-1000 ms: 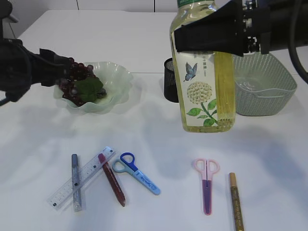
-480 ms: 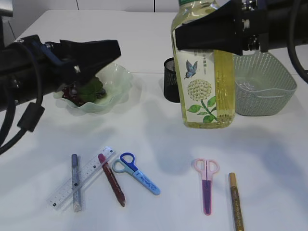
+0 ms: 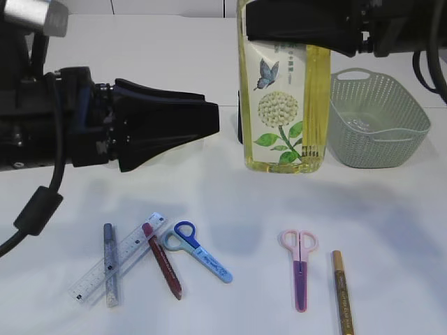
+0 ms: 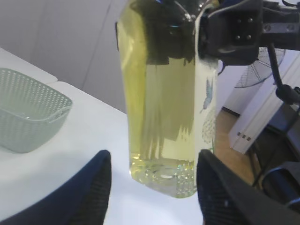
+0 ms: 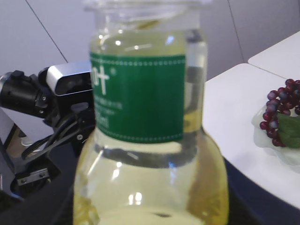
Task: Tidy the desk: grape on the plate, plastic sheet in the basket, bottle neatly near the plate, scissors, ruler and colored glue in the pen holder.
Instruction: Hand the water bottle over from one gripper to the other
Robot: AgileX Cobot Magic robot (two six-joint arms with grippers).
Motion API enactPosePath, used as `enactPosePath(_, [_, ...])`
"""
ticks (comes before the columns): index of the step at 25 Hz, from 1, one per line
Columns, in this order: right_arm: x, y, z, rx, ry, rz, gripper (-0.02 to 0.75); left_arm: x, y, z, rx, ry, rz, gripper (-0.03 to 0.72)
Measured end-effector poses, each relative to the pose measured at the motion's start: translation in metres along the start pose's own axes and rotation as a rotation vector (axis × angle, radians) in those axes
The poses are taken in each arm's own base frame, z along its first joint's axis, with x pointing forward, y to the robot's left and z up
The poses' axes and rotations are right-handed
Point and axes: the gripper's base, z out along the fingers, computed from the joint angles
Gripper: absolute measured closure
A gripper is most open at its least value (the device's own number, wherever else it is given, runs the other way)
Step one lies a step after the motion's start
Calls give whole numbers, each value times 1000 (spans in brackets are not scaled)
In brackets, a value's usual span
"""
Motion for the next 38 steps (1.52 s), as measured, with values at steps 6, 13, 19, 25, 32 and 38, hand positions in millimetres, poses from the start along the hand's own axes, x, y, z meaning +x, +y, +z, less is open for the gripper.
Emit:
enactPosePath(6, [0, 3, 0, -28, -1, -10, 267, -14, 1, 15, 130, 76, -36, 263])
enactPosePath(13, [0, 3, 0, -37, 0, -19, 267, -12, 8, 23, 163, 108, -131, 168])
enactPosePath(19, [0, 5, 0, -58, 1, -21, 267, -13, 6, 26, 175, 117, -156, 75])
enactPosePath(25, [-3, 6, 0, -64, -28, -9, 267, -21, -1, 38, 181, 140, -102, 70])
enactPosePath(32, [-4, 6, 0, -66, -35, -6, 267, -21, 4, 55, 192, 160, -128, 69])
enactPosePath(38, [-3, 6, 0, -63, -25, -11, 268, -21, 4, 75, 221, 183, -130, 69])
